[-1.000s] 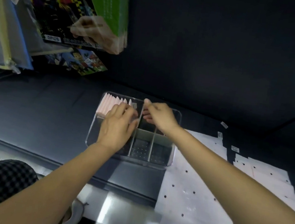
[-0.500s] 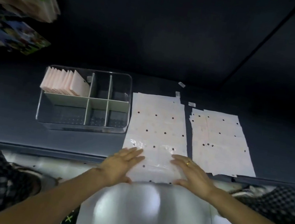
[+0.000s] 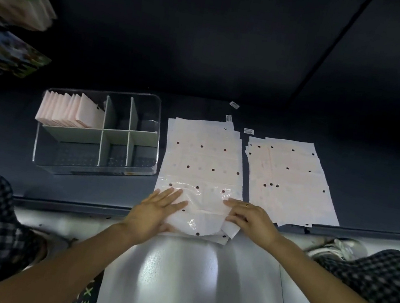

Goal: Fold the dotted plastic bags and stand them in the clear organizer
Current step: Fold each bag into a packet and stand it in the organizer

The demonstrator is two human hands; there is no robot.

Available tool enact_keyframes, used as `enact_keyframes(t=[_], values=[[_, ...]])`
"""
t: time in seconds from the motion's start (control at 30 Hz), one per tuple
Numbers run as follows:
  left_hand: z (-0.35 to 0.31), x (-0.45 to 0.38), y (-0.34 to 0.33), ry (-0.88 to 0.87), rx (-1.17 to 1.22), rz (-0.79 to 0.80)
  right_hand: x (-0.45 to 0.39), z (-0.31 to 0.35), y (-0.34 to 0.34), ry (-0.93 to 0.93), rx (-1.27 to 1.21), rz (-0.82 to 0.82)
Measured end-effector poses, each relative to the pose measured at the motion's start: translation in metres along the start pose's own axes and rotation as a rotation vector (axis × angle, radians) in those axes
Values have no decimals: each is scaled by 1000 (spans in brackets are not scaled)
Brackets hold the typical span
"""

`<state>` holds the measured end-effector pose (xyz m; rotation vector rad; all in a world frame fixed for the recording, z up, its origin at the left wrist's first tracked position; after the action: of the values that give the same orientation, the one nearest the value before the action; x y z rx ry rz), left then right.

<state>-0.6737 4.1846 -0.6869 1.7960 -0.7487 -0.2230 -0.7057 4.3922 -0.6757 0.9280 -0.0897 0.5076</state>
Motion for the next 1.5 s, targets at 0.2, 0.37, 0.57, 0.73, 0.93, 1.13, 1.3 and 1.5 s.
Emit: enact_keyframes(t=[0.2,0.37,0.57,0.73,0.93,1.13,1.3,1.5], values=[[9,-4,40,186,374,-200,-15,2,20,-241,-300,203],[23,-7,86,317,700,-523,-31,6,30,-381,-506,362],[-10,-5,130,30,176,-794,-74,4,49,-552,-763,352],[-19,-34,54,-29,-78,-309,-98,-16,50,-683,-751,331],[9,-38,-6,73,-179,-22,-101,-32,83,-766,-274,-182],[10,-43,-7,86,-183,25,-59,84,26,197,377,-467],[10,-43,-6,65,-192,58,-45,53,-52,164,587,74],[21,-29,-2,23,-179,60,-17,3,-33,145,753,184]])
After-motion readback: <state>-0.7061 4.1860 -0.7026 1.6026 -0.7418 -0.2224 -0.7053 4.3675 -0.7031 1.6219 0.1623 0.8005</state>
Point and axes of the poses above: each hand's wrist, its own x-axis away from the middle knuckle, its own y-axis out of the back of the hand, z = x × y, the point moved 9 cm from there along -x, towards the middle knuckle, and after that the axes turned 6 degrees about -y, right-handed, at the moved point
